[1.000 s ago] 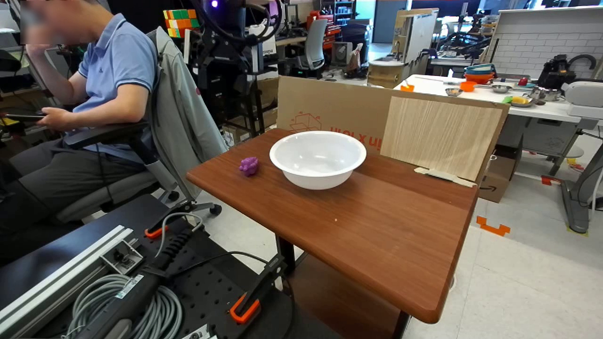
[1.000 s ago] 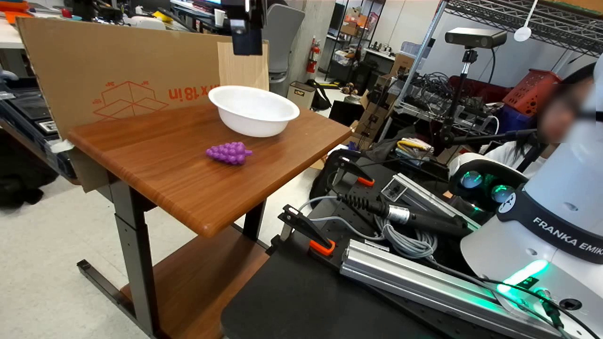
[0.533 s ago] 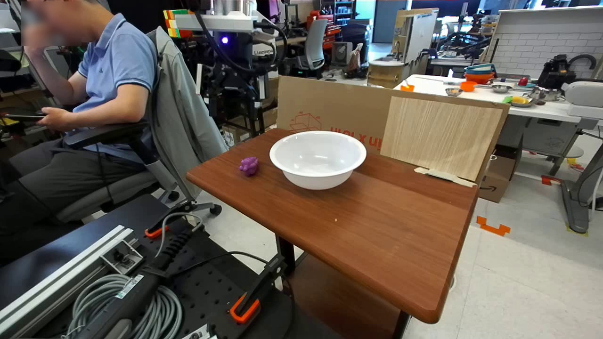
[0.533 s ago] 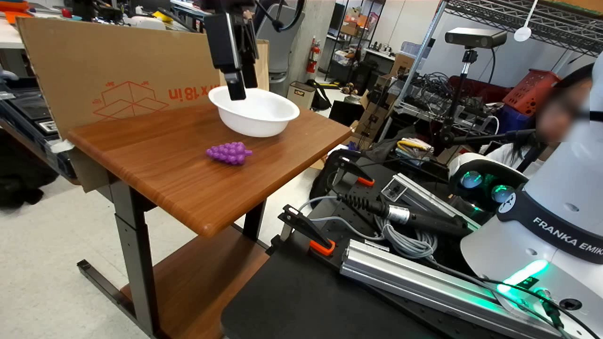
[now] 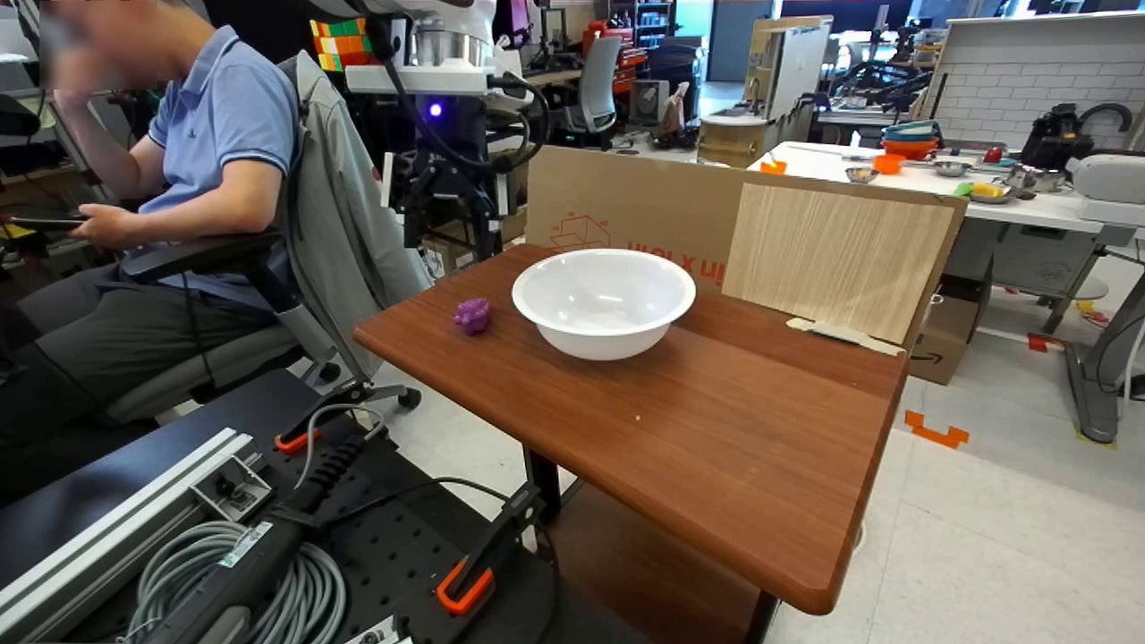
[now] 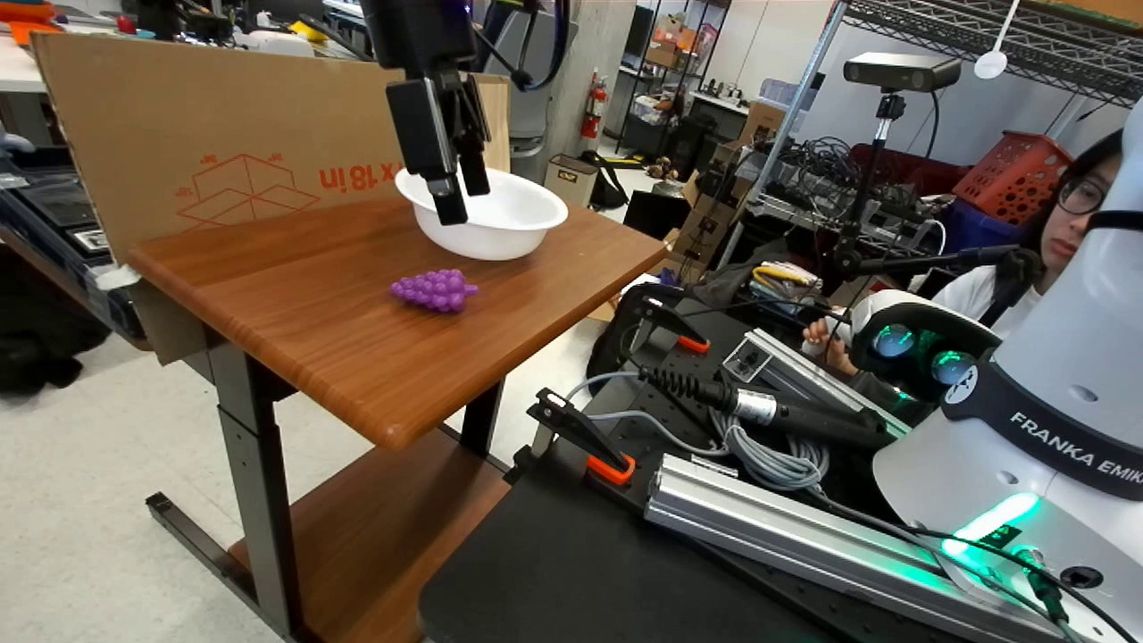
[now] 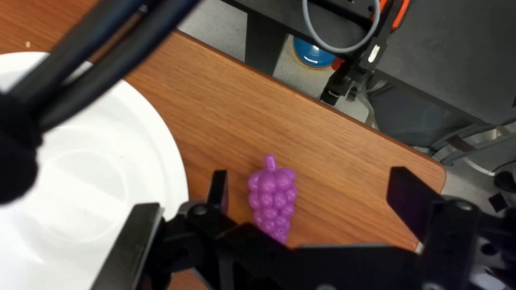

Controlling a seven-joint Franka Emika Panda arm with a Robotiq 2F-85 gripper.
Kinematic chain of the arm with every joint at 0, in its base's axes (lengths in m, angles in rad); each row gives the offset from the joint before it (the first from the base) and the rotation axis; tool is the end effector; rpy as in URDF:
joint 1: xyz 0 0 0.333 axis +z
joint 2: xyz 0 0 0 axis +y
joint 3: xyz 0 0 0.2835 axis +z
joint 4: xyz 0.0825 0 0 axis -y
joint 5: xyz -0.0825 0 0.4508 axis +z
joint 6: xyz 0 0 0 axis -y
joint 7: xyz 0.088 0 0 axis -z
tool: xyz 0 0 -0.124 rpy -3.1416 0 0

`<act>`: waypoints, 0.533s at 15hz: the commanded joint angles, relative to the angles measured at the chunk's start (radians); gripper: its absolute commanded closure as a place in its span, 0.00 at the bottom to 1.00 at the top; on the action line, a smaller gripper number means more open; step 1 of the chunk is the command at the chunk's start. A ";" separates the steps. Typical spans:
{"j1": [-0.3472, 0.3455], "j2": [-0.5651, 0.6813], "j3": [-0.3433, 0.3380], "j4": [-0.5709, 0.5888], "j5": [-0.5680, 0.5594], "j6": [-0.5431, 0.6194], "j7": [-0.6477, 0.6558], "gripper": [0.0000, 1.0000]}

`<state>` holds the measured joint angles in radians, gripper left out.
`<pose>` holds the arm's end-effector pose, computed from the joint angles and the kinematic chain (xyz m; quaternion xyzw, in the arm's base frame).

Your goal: Put the grape in the dish

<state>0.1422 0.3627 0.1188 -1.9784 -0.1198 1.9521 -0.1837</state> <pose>0.5757 0.1461 0.1675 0.9492 0.2482 -0.1899 0.0363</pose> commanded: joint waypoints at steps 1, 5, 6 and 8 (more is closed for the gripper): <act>0.002 -0.082 0.002 -0.077 -0.021 0.177 0.052 0.00; 0.036 -0.154 0.004 -0.220 -0.096 0.438 0.105 0.00; 0.041 -0.155 0.006 -0.249 -0.111 0.467 0.109 0.00; 0.052 -0.126 -0.001 -0.258 -0.145 0.492 0.141 0.00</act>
<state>0.1795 0.2511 0.1220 -2.1651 -0.2047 2.3706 -0.0963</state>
